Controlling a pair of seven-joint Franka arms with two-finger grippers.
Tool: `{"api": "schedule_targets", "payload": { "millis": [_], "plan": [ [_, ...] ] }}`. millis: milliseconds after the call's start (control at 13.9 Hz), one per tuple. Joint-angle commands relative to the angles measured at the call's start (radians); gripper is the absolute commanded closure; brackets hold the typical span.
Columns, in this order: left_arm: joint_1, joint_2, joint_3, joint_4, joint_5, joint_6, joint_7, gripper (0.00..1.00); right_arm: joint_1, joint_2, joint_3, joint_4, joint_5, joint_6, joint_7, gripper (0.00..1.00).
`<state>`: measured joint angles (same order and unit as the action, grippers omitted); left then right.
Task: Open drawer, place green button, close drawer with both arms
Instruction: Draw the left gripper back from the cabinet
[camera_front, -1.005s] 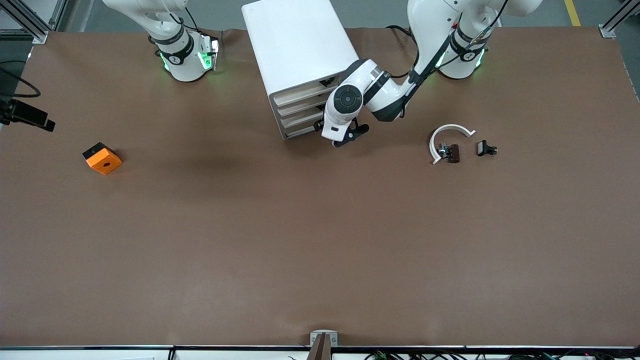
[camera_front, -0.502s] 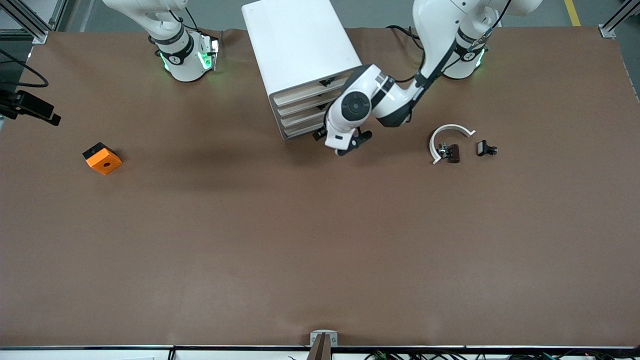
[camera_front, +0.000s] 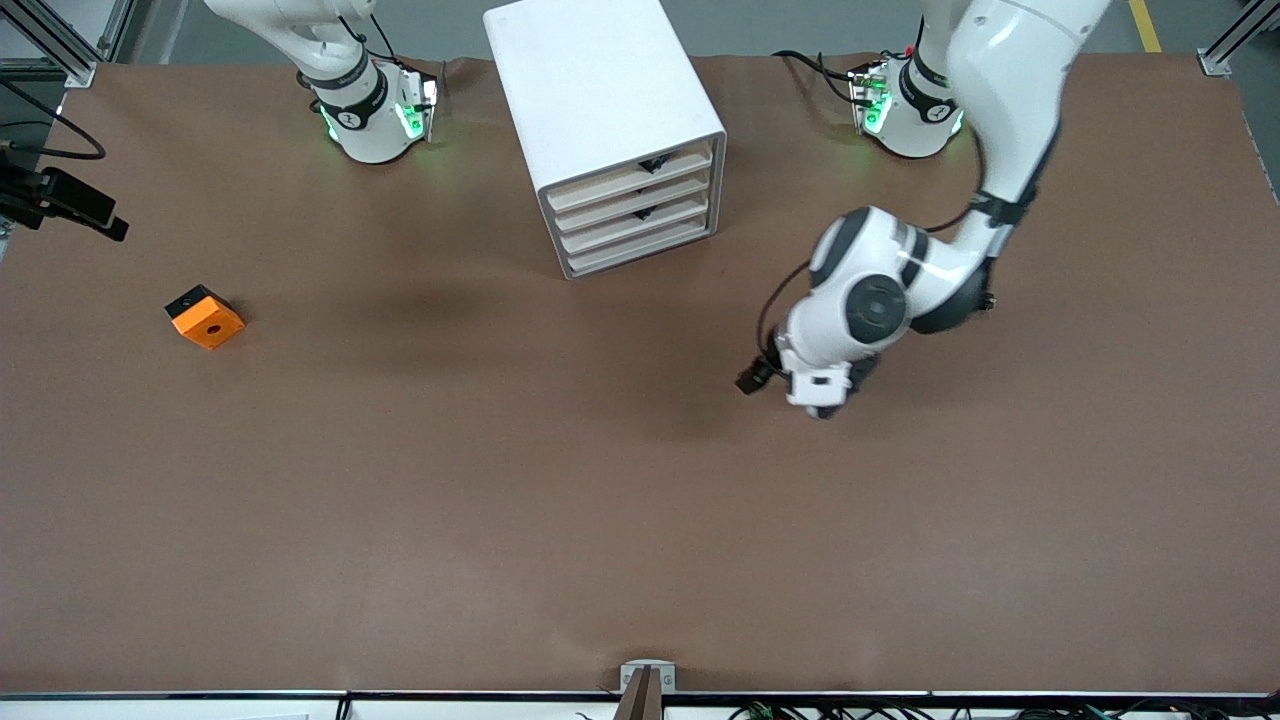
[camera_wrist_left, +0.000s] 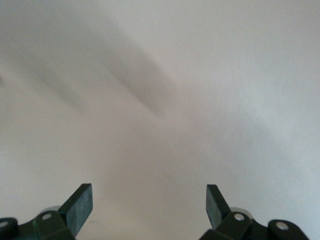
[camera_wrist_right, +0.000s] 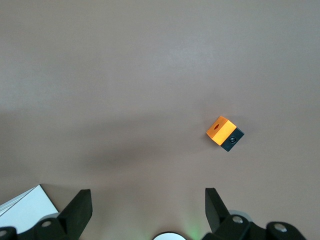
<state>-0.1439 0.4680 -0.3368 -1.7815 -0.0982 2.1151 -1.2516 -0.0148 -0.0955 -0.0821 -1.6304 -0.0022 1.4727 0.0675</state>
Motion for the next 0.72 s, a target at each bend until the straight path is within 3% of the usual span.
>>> {"api": "schedule_targets", "payload": {
  "millis": [0,359,502,646],
  "plan": [
    [0.090,-0.074,-0.008,0.118,0.020,-0.217,0.000,0.00,0.016,-0.038,-0.011,-0.029,0.007,0.014,0.005,0.00],
    [0.196,-0.129,-0.008,0.377,0.139,-0.533,0.174,0.00,0.009,-0.040,0.004,-0.026,0.004,0.015,-0.032,0.00],
    [0.259,-0.166,-0.011,0.407,0.166,-0.619,0.320,0.00,-0.002,-0.040,0.008,-0.026,0.004,0.024,-0.037,0.00],
    [0.296,-0.213,-0.007,0.407,0.195,-0.624,0.551,0.00,-0.001,-0.040,0.010,-0.023,0.004,0.035,-0.038,0.00]
  ]
}}
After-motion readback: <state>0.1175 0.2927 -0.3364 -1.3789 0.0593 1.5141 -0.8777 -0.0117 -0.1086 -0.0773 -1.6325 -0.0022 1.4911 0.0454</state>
